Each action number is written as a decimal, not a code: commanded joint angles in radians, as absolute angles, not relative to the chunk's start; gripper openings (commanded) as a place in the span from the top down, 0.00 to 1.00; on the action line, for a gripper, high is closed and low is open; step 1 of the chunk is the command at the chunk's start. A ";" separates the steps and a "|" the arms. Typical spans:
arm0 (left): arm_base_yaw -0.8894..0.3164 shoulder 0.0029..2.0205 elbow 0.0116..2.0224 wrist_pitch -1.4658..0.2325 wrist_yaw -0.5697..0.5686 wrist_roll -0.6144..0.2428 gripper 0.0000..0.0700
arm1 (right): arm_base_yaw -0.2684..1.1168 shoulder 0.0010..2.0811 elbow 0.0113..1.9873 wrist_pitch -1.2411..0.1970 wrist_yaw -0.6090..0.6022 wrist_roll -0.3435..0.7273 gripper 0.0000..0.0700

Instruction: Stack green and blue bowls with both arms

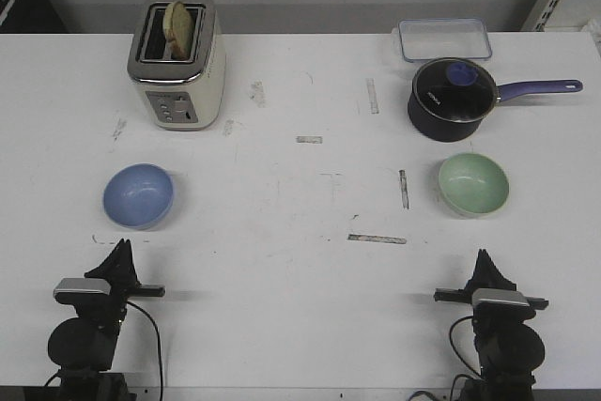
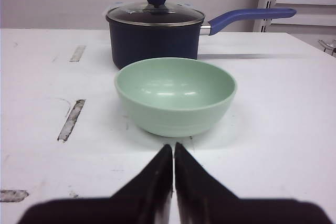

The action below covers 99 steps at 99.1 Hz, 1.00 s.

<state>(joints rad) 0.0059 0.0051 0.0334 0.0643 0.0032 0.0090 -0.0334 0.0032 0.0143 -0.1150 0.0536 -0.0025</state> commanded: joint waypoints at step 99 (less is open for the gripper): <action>0.006 0.003 0.012 0.078 0.008 0.007 1.00 | -0.034 0.001 0.013 -0.074 0.052 0.005 1.00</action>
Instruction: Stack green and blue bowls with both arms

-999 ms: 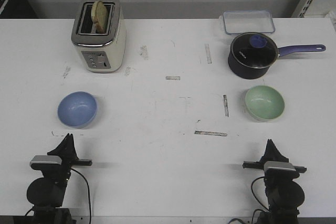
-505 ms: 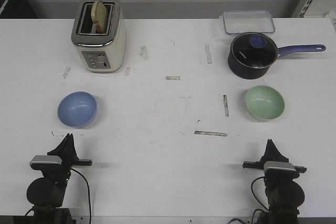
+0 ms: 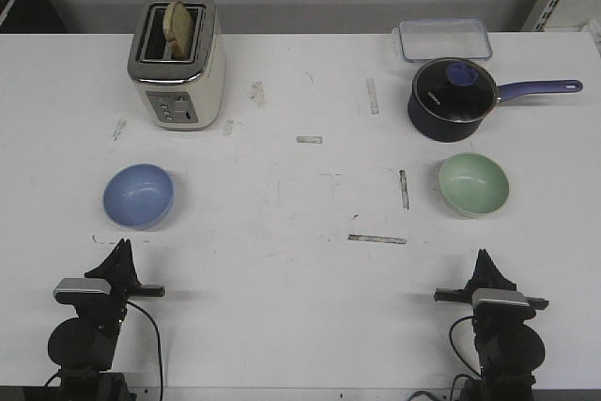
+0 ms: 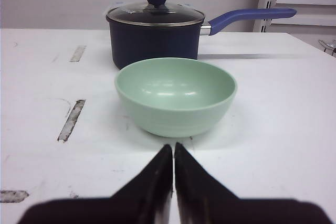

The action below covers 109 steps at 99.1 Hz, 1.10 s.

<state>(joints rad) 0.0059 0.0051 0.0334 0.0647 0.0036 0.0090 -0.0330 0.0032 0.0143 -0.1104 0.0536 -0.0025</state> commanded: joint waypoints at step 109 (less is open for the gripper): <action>0.006 0.003 0.012 0.076 0.008 0.007 1.00 | -0.138 1.014 1.137 -0.597 0.013 -0.103 0.18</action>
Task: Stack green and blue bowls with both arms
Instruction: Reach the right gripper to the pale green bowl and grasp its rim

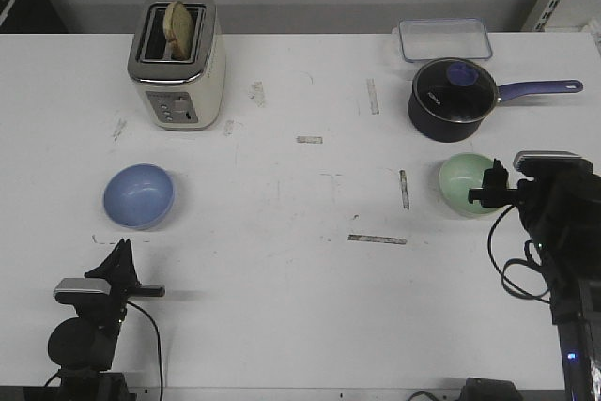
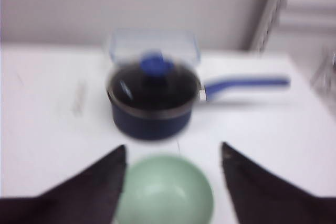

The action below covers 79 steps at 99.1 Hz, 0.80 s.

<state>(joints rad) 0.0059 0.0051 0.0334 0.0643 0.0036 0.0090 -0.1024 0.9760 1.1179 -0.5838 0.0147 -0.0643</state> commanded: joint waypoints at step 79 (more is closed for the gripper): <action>0.006 0.003 0.012 0.076 0.008 0.007 1.00 | -0.340 1.604 1.137 -0.509 -0.188 -0.166 0.47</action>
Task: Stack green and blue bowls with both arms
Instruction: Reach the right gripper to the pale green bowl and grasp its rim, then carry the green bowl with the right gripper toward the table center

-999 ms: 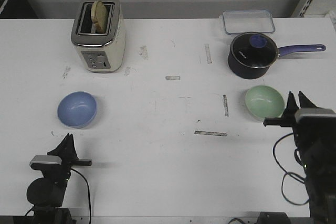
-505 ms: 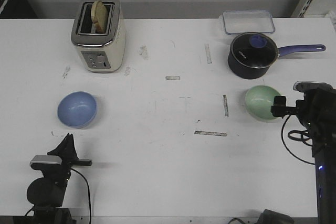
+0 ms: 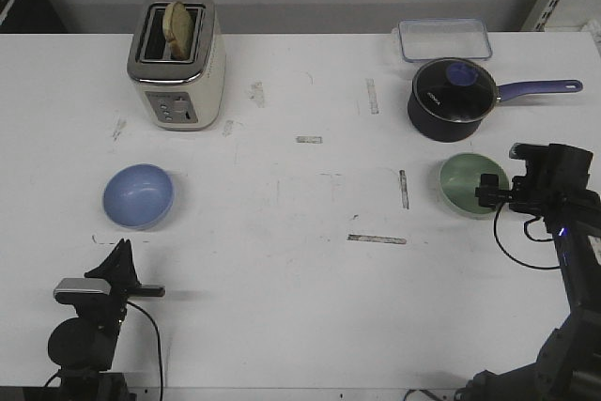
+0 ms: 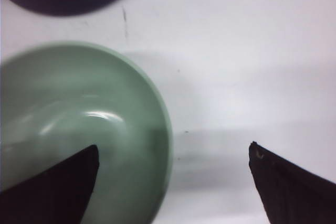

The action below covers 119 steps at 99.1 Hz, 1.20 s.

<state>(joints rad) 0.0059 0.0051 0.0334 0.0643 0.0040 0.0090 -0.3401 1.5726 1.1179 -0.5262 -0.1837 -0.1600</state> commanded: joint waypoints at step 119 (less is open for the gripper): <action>0.006 0.003 0.012 0.076 0.008 0.007 1.00 | 0.213 1.169 1.211 -0.778 -0.440 0.082 1.00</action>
